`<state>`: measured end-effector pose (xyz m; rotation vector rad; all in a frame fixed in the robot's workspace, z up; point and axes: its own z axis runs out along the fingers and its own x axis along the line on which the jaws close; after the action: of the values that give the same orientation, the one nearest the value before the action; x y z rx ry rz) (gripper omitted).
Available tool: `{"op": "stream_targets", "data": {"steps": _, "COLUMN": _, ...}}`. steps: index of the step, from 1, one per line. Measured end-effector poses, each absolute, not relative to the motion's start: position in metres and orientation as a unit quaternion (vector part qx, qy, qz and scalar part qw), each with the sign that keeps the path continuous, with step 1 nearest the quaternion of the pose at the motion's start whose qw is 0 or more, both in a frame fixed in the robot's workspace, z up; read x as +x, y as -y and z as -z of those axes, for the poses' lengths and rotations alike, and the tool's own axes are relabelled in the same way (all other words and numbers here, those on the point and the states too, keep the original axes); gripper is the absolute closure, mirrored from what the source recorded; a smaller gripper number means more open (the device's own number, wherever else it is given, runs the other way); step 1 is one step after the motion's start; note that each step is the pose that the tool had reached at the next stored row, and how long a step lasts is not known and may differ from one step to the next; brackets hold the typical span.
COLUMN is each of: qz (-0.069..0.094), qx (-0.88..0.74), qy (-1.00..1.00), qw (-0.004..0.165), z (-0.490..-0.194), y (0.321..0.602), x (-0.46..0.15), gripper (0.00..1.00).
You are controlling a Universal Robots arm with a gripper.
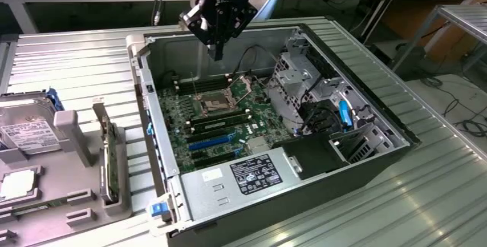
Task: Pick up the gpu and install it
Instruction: 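Reach for the gpu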
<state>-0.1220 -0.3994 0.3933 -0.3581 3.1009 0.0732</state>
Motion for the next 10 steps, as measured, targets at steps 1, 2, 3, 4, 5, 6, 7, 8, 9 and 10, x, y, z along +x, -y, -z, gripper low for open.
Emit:
{"op": "stream_targets", "data": {"steps": 1, "qz": -0.023, "qx": -0.116, "qy": -0.993, "qw": 0.010, "z": -0.3933, "y": 0.3994, "x": -0.1220, "gripper": 0.89}}
{"op": "stream_targets", "data": {"steps": 2, "qz": -0.023, "qx": -0.117, "qy": -0.993, "qw": 0.010, "z": -0.3933, "y": 0.3994, "x": -0.1219, "gripper": 0.89}}
{"op": "stream_targets", "data": {"steps": 3, "qz": -0.023, "qx": -0.118, "qy": -0.993, "qw": 0.010, "z": -0.3933, "y": 0.3994, "x": -0.1220, "gripper": 0.89}}
{"op": "stream_targets", "data": {"steps": 4, "qz": -0.023, "qx": -0.121, "qy": -0.992, "qw": 0.009, "z": -0.3933, "y": 0.3995, "x": -0.1220, "gripper": 0.89}}
{"op": "stream_targets", "data": {"steps": 5, "qz": -0.024, "qx": -0.124, "qy": -0.992, "qw": 0.009, "z": -0.3933, "y": 0.3995, "x": -0.1220, "gripper": 0.89}}
{"op": "stream_targets", "data": {"steps": 6, "qz": -0.024, "qx": -0.127, "qy": -0.992, "qw": 0.009, "z": -0.3933, "y": 0.3996, "x": -0.1229, "gripper": 0.89}}
{"op": "stream_targets", "data": {"steps": 7, "qz": -0.024, "qx": -0.129, "qy": -0.991, "qw": 0.009, "z": -0.3933, "y": 0.3996, "x": -0.1235, "gripper": 0.89}}
{"op": "stream_targets", "data": {"steps": 8, "qz": -0.024, "qx": -0.130, "qy": -0.991, "qw": 0.009, "z": -0.3933, "y": 0.3996, "x": -0.1241, "gripper": 0.89}}
{"op": "stream_targets", "data": {"steps": 9, "qz": -0.024, "qx": -0.132, "qy": -0.991, "qw": 0.009, "z": -0.3933, "y": 0.3996, "x": -0.1246, "gripper": 0.89}}
{"op": "stream_targets", "data": {"steps": 10, "qz": -0.024, "qx": -0.132, "qy": -0.991, "qw": 0.009, "z": -0.3933, "y": 0.3996, "x": -0.1252, "gripper": 0.89}}
